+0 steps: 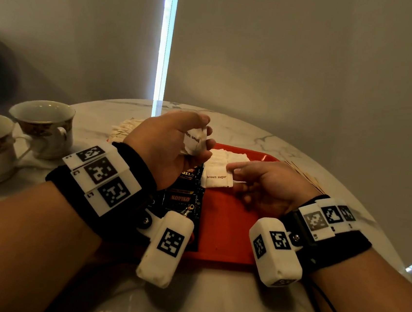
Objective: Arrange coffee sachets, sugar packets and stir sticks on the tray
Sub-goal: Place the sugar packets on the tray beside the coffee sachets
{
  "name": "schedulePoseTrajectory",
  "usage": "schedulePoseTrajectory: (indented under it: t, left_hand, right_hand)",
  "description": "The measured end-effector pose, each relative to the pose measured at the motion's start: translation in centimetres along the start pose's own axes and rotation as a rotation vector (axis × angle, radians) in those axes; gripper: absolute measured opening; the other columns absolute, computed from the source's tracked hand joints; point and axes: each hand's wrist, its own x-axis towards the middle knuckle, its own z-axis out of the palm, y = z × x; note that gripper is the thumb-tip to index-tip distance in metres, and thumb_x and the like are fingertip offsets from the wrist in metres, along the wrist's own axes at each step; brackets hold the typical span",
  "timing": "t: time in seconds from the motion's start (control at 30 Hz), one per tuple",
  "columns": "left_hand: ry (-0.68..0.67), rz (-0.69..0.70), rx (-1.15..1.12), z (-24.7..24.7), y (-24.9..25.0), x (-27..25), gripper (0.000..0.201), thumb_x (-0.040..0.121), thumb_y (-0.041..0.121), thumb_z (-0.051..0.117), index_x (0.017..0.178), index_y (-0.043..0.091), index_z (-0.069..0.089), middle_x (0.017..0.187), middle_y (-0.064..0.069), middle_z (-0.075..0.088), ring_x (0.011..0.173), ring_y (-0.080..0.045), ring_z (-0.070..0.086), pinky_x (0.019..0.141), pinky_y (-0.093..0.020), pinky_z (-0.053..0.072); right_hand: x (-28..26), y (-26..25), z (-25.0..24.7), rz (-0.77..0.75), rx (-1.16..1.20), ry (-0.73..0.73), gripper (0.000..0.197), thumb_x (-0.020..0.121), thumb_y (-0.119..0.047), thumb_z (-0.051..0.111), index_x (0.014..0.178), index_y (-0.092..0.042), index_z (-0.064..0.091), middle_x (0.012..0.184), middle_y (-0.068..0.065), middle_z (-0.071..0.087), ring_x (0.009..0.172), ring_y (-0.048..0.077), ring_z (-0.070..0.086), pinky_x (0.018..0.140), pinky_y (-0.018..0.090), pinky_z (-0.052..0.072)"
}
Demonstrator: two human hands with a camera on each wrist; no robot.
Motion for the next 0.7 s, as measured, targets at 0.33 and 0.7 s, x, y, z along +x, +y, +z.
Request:
schedulePoseTrajectory:
  t: [0.33, 0.7]
  left_hand:
    - [-0.031, -0.008, -0.032, -0.15, -0.1, 0.03, 0.014, 0.095, 0.009, 0.055, 0.104, 0.009, 0.065, 0.108, -0.014, 0.061, 0.081, -0.023, 0.065, 0.054, -0.026, 0.055]
    - [-0.091, -0.04, -0.068, 0.11, -0.27, 0.18, 0.037, 0.095, 0.004, 0.036, 0.117, 0.007, 0.065, 0.121, -0.019, 0.058, 0.102, -0.036, 0.068, 0.07, -0.038, 0.062]
  right_hand:
    - [-0.4, -0.21, 0.37, -0.031, 0.049, 0.078, 0.027, 0.093, -0.016, 0.065, 0.118, -0.005, 0.067, 0.1, 0.008, 0.068, 0.07, 0.015, 0.059, 0.062, 0.027, 0.043]
    - [-0.8, -0.24, 0.76, 0.019, 0.116, -0.11, 0.038, 0.095, -0.03, 0.063, 0.117, 0.001, 0.066, 0.103, 0.022, 0.071, 0.095, 0.03, 0.07, 0.086, 0.035, 0.055]
